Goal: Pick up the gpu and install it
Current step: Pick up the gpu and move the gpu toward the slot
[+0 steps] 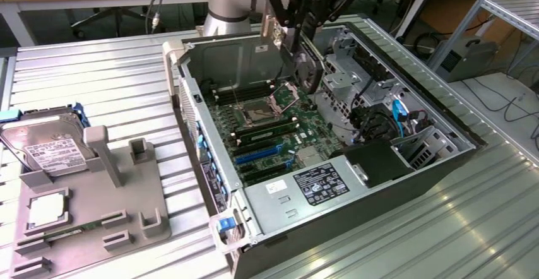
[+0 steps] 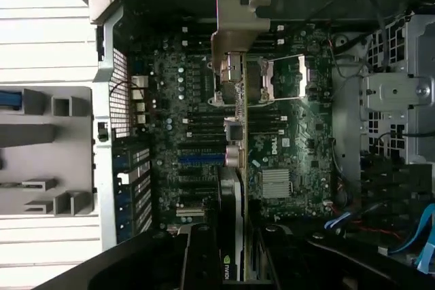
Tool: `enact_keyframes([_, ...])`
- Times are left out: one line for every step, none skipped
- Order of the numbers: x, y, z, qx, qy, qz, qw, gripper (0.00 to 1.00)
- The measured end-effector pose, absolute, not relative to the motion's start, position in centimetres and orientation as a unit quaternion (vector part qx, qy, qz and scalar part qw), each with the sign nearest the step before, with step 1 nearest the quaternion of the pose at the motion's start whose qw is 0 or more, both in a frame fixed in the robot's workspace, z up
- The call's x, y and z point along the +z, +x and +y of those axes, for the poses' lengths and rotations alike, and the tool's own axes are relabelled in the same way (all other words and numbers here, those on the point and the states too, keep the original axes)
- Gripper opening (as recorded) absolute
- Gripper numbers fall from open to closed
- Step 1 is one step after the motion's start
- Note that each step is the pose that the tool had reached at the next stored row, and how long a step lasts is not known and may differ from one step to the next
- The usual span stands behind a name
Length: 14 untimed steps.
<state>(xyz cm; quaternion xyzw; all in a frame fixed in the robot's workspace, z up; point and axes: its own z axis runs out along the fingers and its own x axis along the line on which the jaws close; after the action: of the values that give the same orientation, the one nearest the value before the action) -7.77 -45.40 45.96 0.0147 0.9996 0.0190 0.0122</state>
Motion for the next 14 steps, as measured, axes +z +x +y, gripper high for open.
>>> enact_keyframes([46.0,-7.3,-45.4,0.019,0.014,1.000,0.012,0.27])
enact_keyframes([46.0,-6.7,-45.3,0.019,0.014,1.000,0.012,0.27])
enact_keyframes([46.0,-6.4,-45.3,0.019,0.014,1.000,0.012,0.27])
enact_keyframes([46.0,-5.8,-45.3,0.019,0.014,1.000,0.012,0.27])
enact_keyframes([46.0,-5.2,-45.2,0.019,0.014,1.000,0.012,0.27])
enact_keyframes([46.0,-4.8,-45.2,0.019,0.013,1.000,0.012,0.27])
enact_keyframes([46.0,-4.4,-45.2,0.019,0.013,1.000,0.012,0.27])
enact_keyframes([46.0,-3.8,-45.1,0.019,0.013,1.000,0.012,0.27])
enact_keyframes([46.0,-3.4,-45.1,0.019,0.013,1.000,0.012,0.27])
enact_keyframes([46.0,-2.7,-45.1,0.019,0.012,1.000,0.012,0.27])
enact_keyframes([46.0,-2.0,-45.0,0.019,0.012,1.000,0.012,0.27])
enact_keyframes([46.0,-1.5,-45.0,0.019,0.012,1.000,0.012,0.27])
enact_keyframes([46.0,-1.0,-45.0,0.019,0.012,1.000,0.012,0.27])
enact_keyframes([46.0,-0.2,-44.9,0.019,0.011,1.000,0.012,0.27])
